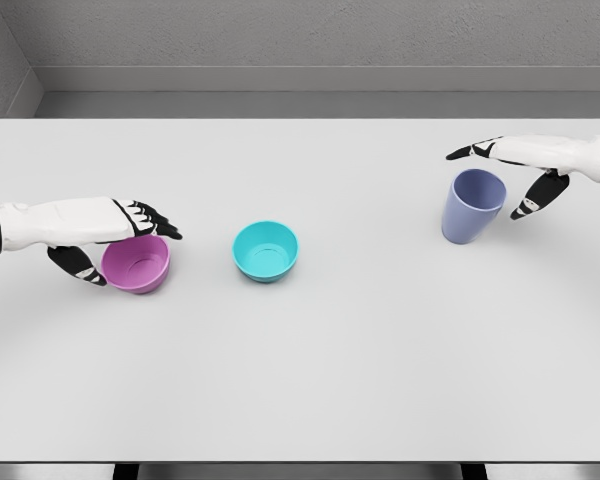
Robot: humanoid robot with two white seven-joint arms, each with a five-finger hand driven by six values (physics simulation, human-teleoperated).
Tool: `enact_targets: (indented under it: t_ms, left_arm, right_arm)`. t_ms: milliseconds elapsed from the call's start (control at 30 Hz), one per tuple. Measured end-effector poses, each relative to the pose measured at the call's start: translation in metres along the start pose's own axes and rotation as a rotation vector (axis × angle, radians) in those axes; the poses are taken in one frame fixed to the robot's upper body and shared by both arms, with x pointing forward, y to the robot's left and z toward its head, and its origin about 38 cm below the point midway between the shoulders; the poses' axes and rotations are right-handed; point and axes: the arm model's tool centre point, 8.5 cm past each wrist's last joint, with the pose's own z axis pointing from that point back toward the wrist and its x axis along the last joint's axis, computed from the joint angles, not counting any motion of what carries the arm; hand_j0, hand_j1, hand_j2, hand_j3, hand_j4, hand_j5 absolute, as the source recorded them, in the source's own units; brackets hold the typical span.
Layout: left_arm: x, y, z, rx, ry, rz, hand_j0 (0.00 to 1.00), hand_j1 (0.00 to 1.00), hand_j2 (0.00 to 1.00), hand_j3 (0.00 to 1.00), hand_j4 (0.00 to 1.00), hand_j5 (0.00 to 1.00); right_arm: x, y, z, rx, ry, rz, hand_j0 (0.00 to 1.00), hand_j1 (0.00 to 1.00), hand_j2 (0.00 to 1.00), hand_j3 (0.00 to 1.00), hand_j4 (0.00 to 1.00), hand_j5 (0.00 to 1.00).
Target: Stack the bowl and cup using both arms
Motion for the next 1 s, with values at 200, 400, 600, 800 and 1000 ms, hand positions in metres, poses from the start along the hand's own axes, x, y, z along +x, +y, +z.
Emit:
enact_targets:
  t_ms: [200,400,600,800,1000]
  left_arm:
    - [-0.004,-0.002,-0.001,0.0,0.009,0.011,1.0,1.0,1.0,1.0,1.0,1.0]
    - [-0.005,-0.01,-0.005,-0.004,0.007,0.031,1.0,1.0,1.0,1.0,1.0,1.0]
    - [-0.006,-0.011,-0.006,-0.001,0.009,0.036,1.0,1.0,1.0,1.0,1.0,1.0]
    - [-0.007,-0.013,-0.007,-0.001,0.009,0.044,1.0,1.0,1.0,1.0,1.0,1.0]
    - [-0.008,-0.014,-0.007,-0.001,0.012,0.047,1.0,1.0,1.0,1.0,1.0,1.0]
  right_arm:
    - [0.002,-0.002,-0.004,0.001,0.006,0.01,1.0,1.0,1.0,1.0,1.0,1.0]
    - [0.005,-0.001,-0.009,0.006,0.0,0.011,1.0,1.0,1.0,1.0,1.0,1.0]
    - [0.007,-0.003,-0.01,0.012,0.0,0.024,1.0,1.0,1.0,1.0,1.0,1.0]
    - [0.008,0.001,-0.012,0.026,-0.003,0.03,1.0,1.0,1.0,1.0,1.0,1.0]
    - [0.011,0.003,-0.015,0.037,-0.016,0.039,1.0,1.0,1.0,1.0,1.0,1.0]
